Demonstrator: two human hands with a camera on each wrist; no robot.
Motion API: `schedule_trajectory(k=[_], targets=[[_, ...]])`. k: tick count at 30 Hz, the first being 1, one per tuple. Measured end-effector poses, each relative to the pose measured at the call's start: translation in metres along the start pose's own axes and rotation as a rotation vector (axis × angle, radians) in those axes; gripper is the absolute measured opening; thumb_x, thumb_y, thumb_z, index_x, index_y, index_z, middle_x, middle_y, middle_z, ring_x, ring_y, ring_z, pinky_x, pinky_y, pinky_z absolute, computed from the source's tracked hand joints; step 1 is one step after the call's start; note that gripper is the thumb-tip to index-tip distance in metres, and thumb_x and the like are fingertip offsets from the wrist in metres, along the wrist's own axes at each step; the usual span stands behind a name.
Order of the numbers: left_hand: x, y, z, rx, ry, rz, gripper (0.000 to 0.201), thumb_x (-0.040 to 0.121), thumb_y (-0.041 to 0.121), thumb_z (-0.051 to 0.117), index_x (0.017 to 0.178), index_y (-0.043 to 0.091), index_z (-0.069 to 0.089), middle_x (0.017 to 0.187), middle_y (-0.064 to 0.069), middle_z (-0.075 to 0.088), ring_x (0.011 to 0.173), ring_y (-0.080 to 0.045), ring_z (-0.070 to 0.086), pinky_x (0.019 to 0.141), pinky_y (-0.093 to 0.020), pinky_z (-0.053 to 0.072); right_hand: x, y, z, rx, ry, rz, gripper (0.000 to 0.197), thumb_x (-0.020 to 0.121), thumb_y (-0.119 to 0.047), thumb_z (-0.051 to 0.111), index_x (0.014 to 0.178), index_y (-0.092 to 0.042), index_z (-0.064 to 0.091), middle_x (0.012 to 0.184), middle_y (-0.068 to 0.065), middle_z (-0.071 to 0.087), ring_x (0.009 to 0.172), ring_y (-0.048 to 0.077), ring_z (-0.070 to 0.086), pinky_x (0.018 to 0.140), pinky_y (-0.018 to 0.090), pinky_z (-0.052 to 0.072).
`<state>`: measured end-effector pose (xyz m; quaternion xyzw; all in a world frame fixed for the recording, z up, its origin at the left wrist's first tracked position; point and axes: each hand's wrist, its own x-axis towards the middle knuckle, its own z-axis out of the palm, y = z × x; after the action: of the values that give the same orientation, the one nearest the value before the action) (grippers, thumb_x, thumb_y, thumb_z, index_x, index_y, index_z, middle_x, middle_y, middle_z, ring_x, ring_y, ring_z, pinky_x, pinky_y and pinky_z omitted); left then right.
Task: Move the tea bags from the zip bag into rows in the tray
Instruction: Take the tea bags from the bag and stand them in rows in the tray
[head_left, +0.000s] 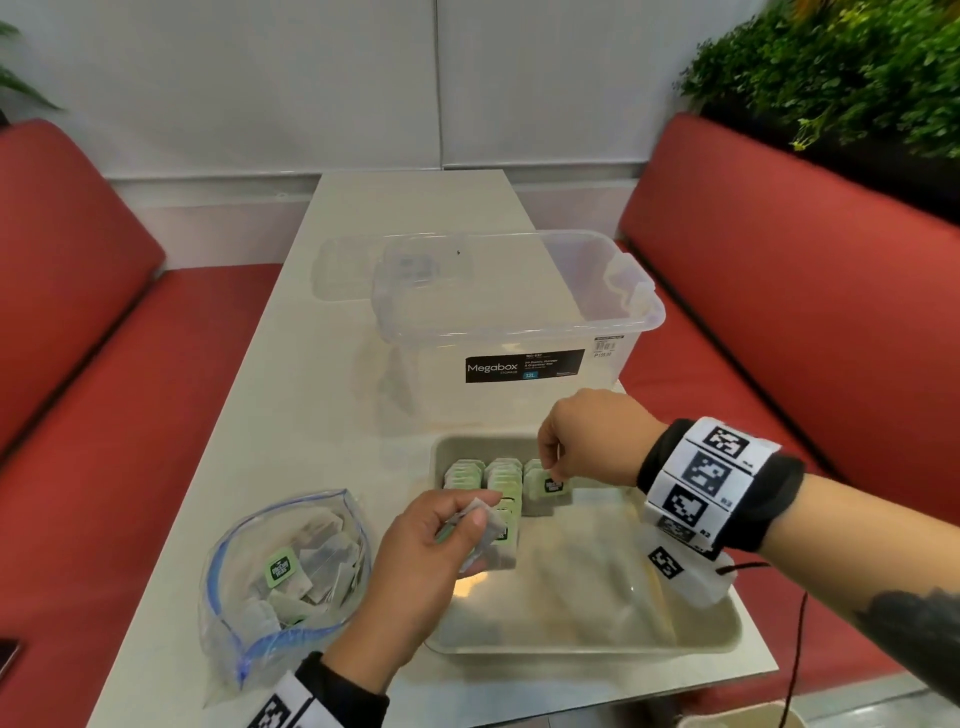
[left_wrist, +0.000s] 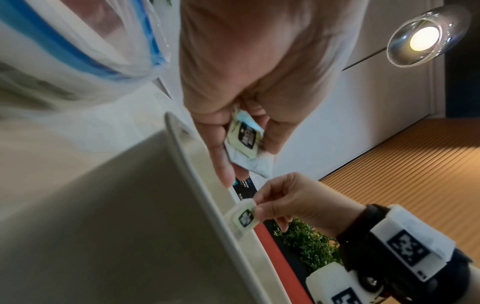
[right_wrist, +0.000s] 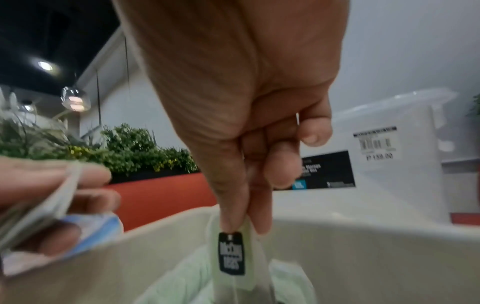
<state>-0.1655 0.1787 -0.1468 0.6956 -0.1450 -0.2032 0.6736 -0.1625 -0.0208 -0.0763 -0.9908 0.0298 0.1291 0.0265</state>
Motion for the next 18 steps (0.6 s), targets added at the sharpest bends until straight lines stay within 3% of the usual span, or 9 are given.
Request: schedule_trajectory(k=[2,5,9,13,18], targets=[[-0.001,-0.003,0.000,0.017,0.013,0.002,0.022,0.090,0.014,0.058,0.081,0.028,0.073,0.096,0.017,0.070,0.097,-0.009,0.063,0.070,-0.031,0.058,0.006,0.001,0.012,-0.055,-0.037,0.027,0.009,0.080,-0.019,0.065,0.085,-0.025,0.071,0.087,-0.004,0.068,0.072,0.016,0.052,0.062,0.023,0.036],[-0.003,-0.004,0.001,-0.033,0.029,-0.029,0.018,0.090,0.012,0.058,0.085,0.022,0.073,0.099,0.011,0.069,0.095,-0.012,0.064,0.065,-0.028,0.058,0.014,0.003,0.026,-0.088,-0.085,0.047,0.013,0.081,-0.016,0.062,0.087,-0.022,0.071,0.093,0.000,0.069,0.077,0.021,0.058,0.063,0.024,0.038],[-0.003,-0.007,0.001,-0.023,0.041,-0.035,0.019,0.090,0.012,0.059,0.085,0.023,0.073,0.102,0.008,0.069,0.088,-0.014,0.064,0.071,-0.043,0.058,0.023,0.004,0.037,-0.110,-0.100,0.063,0.015,0.084,-0.018,0.057,0.091,-0.020,0.070,0.095,0.004,0.068,0.085,0.025,0.061,0.066,0.027,0.042],[-0.002,-0.009,0.000,-0.052,0.038,-0.027,0.018,0.089,0.012,0.059,0.085,0.022,0.073,0.100,0.011,0.070,0.095,-0.011,0.064,0.064,-0.026,0.056,0.030,0.002,0.044,-0.134,-0.091,0.081,0.016,0.085,-0.020,0.054,0.092,-0.018,0.068,0.093,0.005,0.066,0.074,0.024,0.053,0.065,0.027,0.040],[-0.002,-0.010,0.000,-0.064,0.032,-0.054,0.018,0.089,0.014,0.059,0.086,0.023,0.073,0.100,0.012,0.071,0.096,-0.010,0.064,0.064,-0.024,0.055,0.031,0.002,0.050,-0.173,-0.068,0.089,0.018,0.085,-0.020,0.053,0.093,-0.018,0.069,0.093,0.005,0.066,0.072,0.023,0.051,0.064,0.027,0.039]])
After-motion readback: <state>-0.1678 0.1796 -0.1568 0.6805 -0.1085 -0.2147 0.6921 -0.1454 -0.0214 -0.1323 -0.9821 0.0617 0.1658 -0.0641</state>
